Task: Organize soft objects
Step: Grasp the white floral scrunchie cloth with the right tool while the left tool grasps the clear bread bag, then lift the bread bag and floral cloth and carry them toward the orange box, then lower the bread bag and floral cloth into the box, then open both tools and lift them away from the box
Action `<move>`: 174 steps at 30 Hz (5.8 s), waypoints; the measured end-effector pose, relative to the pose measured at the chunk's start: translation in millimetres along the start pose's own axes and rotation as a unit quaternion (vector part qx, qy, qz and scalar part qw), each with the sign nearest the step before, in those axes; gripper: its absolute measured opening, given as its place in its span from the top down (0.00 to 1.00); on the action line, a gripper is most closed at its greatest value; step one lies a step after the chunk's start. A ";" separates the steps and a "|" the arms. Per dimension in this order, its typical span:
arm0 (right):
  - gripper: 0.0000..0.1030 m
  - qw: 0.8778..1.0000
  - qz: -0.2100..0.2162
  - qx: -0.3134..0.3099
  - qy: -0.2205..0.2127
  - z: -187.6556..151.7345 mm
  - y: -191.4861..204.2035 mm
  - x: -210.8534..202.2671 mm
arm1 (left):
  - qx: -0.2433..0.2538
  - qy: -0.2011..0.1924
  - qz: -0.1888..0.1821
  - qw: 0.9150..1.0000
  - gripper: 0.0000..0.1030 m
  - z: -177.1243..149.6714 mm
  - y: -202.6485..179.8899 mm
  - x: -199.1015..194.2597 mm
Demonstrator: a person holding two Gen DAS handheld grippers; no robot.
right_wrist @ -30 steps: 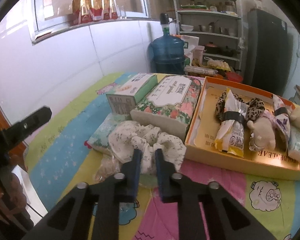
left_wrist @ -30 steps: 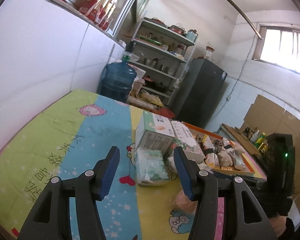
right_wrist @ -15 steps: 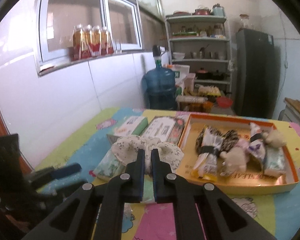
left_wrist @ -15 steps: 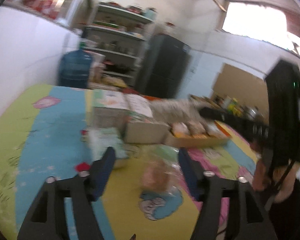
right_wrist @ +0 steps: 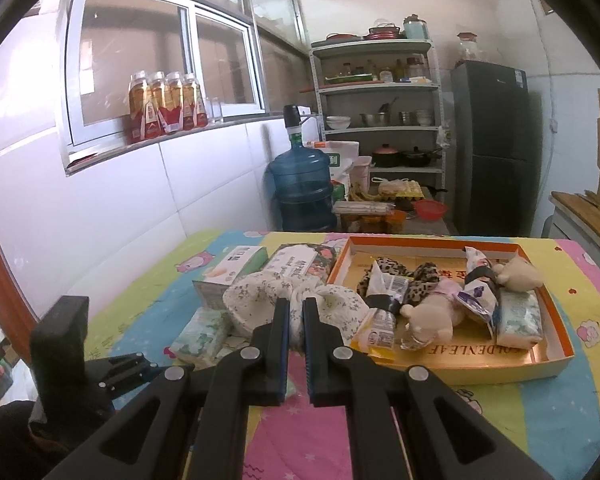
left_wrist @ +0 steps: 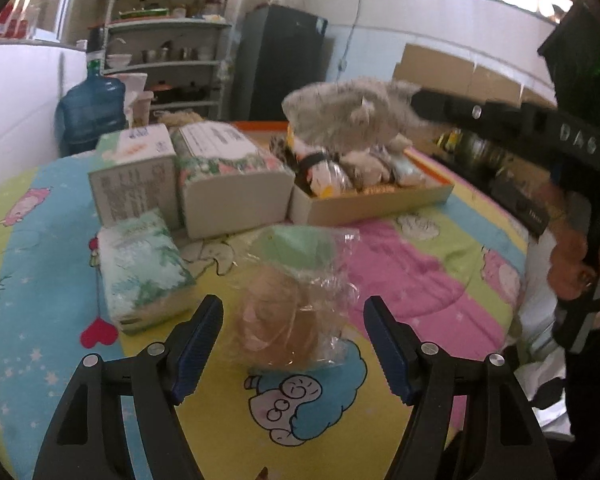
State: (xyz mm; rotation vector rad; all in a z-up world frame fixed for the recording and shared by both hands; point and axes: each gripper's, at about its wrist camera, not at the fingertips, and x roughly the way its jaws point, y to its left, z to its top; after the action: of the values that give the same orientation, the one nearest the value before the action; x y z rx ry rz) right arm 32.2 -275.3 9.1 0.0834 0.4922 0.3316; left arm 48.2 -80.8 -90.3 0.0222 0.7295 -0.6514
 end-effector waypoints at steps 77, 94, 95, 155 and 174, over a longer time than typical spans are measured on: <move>0.93 0.992 -0.080 0.009 -0.102 64.5 -162.6 -43.8 | -0.031 -0.116 0.012 0.993 0.38 160.9 -87.7 45.2; 0.93 0.999 -0.015 -0.041 -0.019 89.9 -191.0 51.6 | -0.066 -0.070 0.059 0.994 0.38 193.5 -63.6 121.7; 0.93 0.999 -0.010 -0.042 -0.012 91.0 -192.6 59.2 | -0.068 -0.067 0.061 0.994 0.38 194.6 -60.7 125.5; 0.52 0.997 0.002 -0.013 0.077 66.0 -206.7 99.4 | -0.042 -0.048 0.074 0.995 0.28 181.7 -75.5 133.1; 0.52 0.999 0.002 0.002 0.047 58.7 -164.4 42.0 | -0.041 -0.117 0.074 0.990 0.28 153.5 -83.7 46.9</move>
State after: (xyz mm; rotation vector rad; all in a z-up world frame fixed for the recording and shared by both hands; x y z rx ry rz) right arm 143.1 -416.4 15.8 0.0727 0.5866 0.3402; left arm 121.4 -210.2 13.0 -0.0737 0.5221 -0.4726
